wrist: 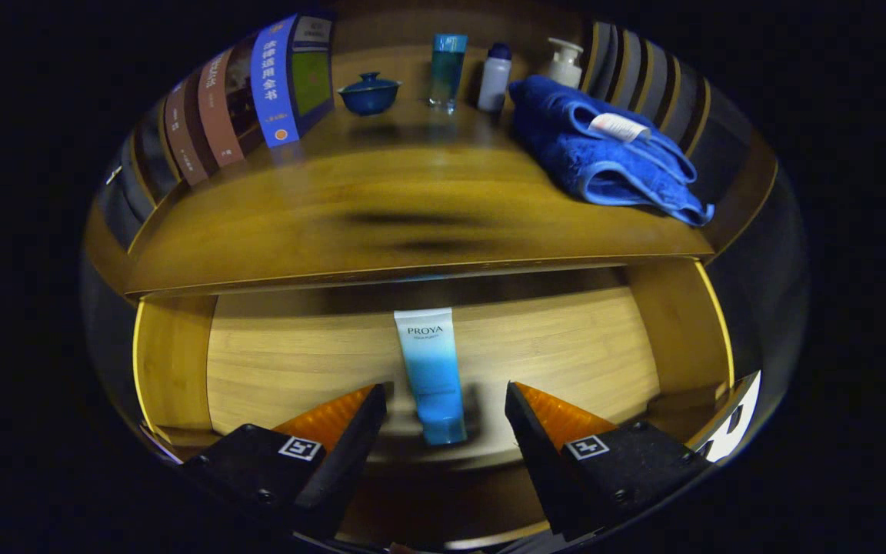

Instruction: Pull open the drawer, take out the items inside it, and place them on the countertop above the cabinet.

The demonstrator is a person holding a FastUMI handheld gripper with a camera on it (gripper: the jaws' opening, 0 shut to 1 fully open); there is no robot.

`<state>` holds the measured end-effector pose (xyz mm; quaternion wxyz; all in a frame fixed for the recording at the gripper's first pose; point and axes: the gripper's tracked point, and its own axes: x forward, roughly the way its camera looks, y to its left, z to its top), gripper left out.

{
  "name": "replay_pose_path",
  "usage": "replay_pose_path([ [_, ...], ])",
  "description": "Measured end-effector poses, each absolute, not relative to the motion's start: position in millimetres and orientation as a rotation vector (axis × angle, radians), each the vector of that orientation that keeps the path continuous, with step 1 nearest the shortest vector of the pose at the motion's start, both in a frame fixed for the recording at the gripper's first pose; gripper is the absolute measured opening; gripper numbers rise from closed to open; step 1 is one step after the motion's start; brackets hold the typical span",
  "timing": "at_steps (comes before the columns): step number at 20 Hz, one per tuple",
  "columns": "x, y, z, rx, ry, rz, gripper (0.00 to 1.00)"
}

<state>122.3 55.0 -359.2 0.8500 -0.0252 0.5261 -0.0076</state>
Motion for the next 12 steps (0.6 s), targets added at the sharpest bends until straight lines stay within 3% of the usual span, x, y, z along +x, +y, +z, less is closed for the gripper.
replay_pose_path([
  [4, 123.7, 59.6, -387.8, -0.065, 1.179, 0.022, 0.99],
  [9, 125.7, 80.2, -389.3, -0.059, 1.181, 0.097, 0.47],
  [10, 123.5, 86.7, -389.9, -0.039, 1.168, 0.113, 0.47],
  [12, 118.9, 96.5, -378.8, -0.017, 1.136, 0.136, 0.36],
])
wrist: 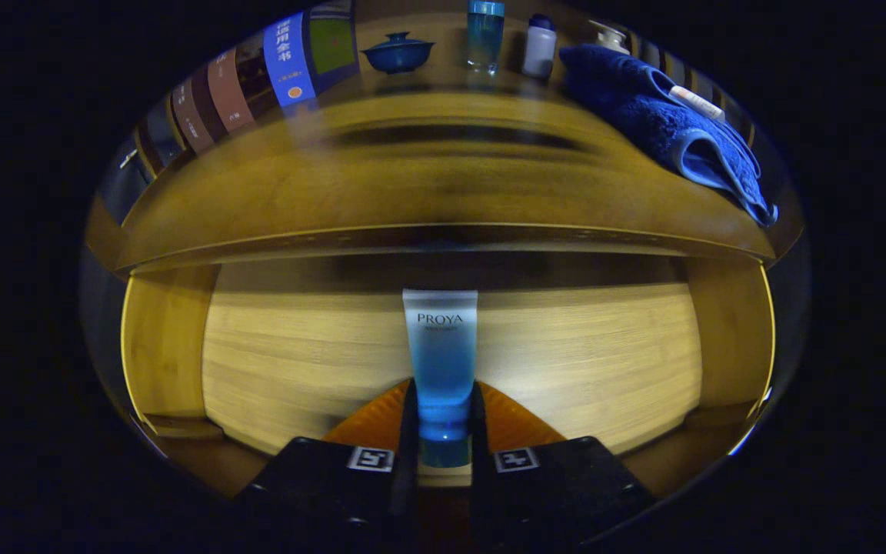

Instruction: Pull open the drawer, take out the items inside it, and place them on the countertop above the cabinet.

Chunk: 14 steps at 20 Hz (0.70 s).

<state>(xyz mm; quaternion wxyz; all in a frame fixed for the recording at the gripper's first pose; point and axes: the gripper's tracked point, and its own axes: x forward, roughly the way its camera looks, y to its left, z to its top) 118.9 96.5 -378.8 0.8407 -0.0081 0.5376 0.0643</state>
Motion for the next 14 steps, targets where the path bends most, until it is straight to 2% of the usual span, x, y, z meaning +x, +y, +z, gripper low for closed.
replay_pose_path([
  [1, 113.6, 96.8, -376.5, -0.035, 1.127, 0.126, 0.32],
  [8, 79.4, 93.6, -299.8, -0.1, 1.031, 0.031, 0.32],
  [12, 85.1, 82.9, -246.0, -0.143, 0.979, -0.014, 0.32],
  [14, 109.4, 88.7, -226.3, -0.119, 0.944, 0.004, 0.32],
])
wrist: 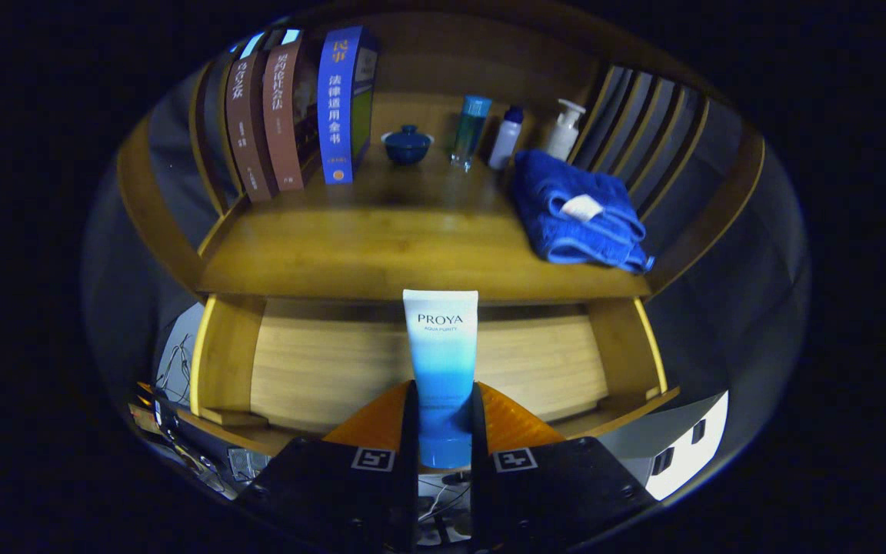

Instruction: Pull open the drawer, take out the items inside it, and place them on the countertop above the cabinet.

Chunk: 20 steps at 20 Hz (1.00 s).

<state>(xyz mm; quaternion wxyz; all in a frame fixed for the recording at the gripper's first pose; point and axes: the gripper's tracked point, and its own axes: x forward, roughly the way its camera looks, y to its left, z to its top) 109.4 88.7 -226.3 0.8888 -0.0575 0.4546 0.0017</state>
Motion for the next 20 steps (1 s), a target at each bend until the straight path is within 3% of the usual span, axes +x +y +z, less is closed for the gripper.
replay_pose_path([
  [11, 226.8, 99.3, -247.5, -0.055, 1.031, 0.118, 0.31],
  [18, 250.5, 108.1, -265.7, -0.043, 1.068, 0.168, 0.32],
  [20, 247.4, 105.8, -265.2, -0.097, 1.081, 0.179, 0.43],
])
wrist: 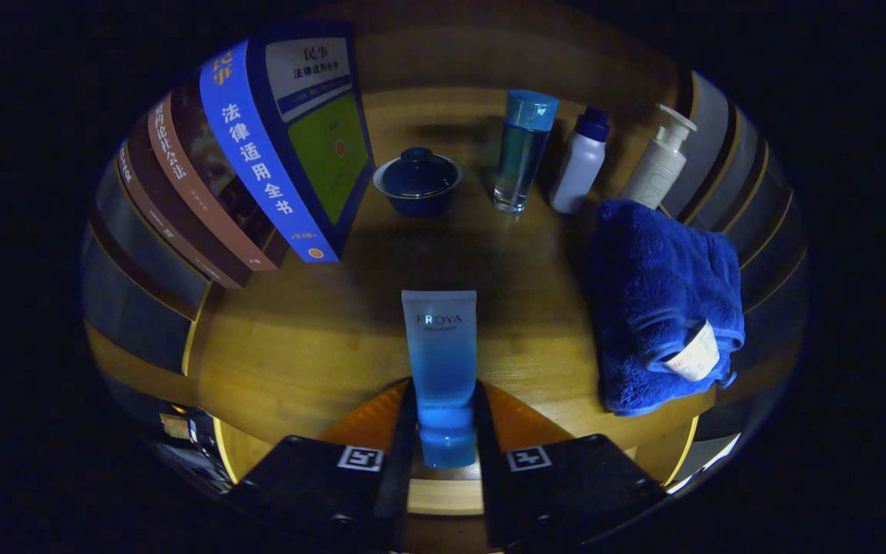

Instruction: Pull open the drawer, take out the items inside it, and place them on the countertop above the cabinet.

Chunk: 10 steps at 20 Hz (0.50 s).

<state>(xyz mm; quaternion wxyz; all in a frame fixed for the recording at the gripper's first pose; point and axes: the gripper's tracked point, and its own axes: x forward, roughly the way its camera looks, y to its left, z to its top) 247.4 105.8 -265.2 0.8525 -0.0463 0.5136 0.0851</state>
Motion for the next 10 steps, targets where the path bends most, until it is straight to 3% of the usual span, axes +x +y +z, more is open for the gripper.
replay_pose_path([
  [5, 239.4, 106.7, -251.6, -0.102, 1.025, 0.165, 1.0],
  [10, 204.8, 98.6, -217.9, -0.091, 0.885, 0.09, 1.0],
])
